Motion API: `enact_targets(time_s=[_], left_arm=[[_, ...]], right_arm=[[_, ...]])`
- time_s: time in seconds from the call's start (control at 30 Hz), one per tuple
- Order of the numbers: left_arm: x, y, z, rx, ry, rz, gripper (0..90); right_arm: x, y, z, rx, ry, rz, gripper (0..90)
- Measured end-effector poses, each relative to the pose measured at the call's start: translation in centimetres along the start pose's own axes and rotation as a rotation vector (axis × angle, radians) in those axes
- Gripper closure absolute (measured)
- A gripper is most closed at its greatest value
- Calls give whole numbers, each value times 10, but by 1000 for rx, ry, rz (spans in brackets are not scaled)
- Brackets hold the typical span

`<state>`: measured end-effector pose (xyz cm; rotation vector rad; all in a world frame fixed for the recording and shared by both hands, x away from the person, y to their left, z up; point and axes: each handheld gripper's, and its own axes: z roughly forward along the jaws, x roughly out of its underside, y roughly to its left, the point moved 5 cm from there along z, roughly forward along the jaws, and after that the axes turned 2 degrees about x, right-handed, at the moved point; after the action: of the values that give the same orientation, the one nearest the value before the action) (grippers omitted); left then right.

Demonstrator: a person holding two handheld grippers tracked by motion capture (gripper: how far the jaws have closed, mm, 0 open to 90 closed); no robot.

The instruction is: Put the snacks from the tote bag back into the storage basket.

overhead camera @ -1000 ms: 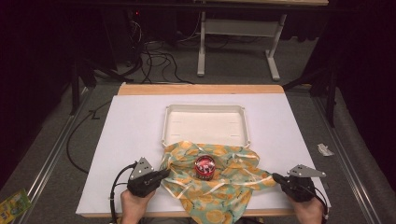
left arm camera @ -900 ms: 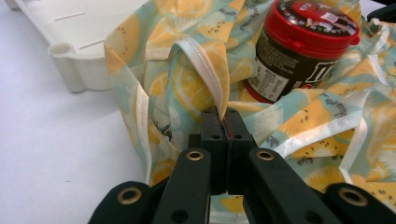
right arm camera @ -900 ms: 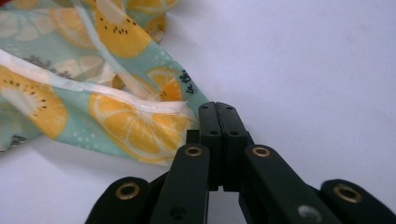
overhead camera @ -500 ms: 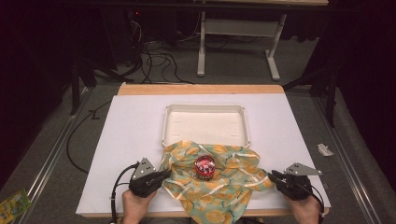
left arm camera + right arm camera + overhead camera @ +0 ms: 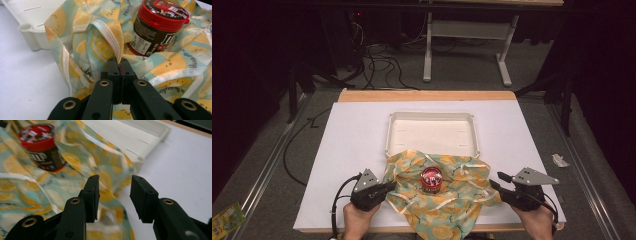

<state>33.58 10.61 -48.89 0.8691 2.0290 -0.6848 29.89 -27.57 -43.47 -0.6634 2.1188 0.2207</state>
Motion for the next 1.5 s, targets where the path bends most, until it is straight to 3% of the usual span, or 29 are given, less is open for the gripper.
enact_targets(time_s=[0.17,0.23,0.4,0.47,0.53,0.63,0.77,0.9,1.2,1.5], left_arm=[[-1,0,-2,-2,-4,1,896],[-1,1,-3,-4,-6,0,896],[-1,1,-3,-2,-5,-1,896],[-1,1,-3,-2,-5,-1,896],[-1,1,-3,-3,-5,0,896],[0,1,-3,-6,-6,0,896],[1,2,-3,-9,-4,-1,895],[1,3,-2,-17,-3,-6,896],[2,9,-2,-49,17,-13,897],[10,18,11,-105,88,-4,897]], right_arm=[[-18,21,17,-80,15,-80,602],[-21,29,32,-103,33,-111,585],[-17,34,60,-102,102,-123,550],[-14,34,70,-104,121,-123,627],[-11,34,75,-108,151,-129,798],[-8,32,71,-107,144,-115,898],[-5,22,58,-70,110,-97,900],[1,8,51,-46,102,-45,900],[16,-7,60,-15,137,18,900],[28,-17,66,1,177,54,900]])
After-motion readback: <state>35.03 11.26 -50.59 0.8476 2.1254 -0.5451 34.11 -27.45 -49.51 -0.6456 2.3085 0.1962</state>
